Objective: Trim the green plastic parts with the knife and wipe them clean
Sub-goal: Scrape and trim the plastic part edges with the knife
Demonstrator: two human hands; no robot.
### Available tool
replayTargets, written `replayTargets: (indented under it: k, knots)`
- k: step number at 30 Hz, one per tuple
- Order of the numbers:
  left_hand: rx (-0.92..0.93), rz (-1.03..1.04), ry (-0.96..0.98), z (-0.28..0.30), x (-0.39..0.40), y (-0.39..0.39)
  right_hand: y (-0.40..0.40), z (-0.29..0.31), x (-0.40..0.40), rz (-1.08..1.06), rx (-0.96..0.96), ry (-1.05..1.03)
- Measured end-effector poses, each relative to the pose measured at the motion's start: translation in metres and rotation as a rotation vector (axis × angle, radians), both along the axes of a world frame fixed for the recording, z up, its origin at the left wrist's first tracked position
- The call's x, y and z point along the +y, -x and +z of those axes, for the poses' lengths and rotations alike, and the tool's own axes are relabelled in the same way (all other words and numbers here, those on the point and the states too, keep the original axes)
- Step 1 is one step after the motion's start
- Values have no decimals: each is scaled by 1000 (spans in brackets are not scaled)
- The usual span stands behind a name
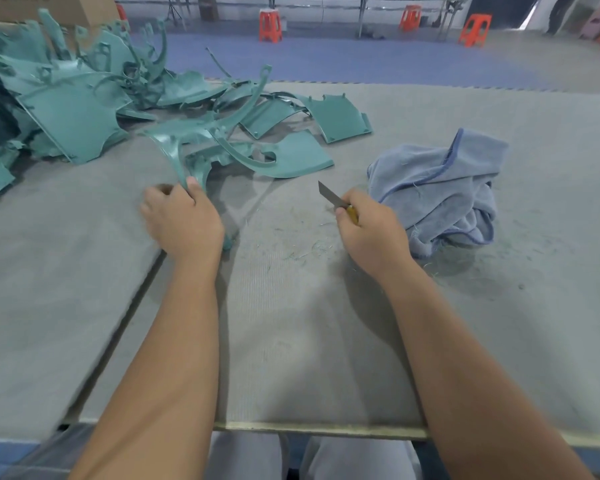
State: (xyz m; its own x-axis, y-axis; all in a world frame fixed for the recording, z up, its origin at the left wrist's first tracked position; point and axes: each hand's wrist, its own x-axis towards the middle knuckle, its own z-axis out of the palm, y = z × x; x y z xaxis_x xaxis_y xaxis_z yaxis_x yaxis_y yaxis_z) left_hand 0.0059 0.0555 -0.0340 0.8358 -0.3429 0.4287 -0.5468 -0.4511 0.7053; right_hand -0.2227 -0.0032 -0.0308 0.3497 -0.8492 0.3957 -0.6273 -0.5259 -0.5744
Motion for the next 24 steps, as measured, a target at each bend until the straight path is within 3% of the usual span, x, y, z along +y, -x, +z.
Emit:
replayTargets:
  k: [4, 7, 9, 12, 14, 18, 24]
  knots:
    - [-78, -139, 348, 7, 5, 7, -2, -1, -1, -37, 3, -45]
    - [-139, -317, 399, 11, 7, 23, -2, 2, -3, -41, -146, -160]
    - [-256, -448, 295, 8, 5, 38, -2, 5, -8, -37, -440, -377]
    - [-291, -738, -127, 1, -1, 55, 4, 16, -14, -45, -1144, -801]
    - [-235, -865, -313, -2, -2, 58, 15, 17, -19, -30, -1372, -827]
    - [-32, -994, -220, -3, 2, 54, 28, 18, -23, -16, -1443, -836]
    - [199, -1181, -167, -1, 2, 61, 22, 17, -22, -19, -1360, -817]
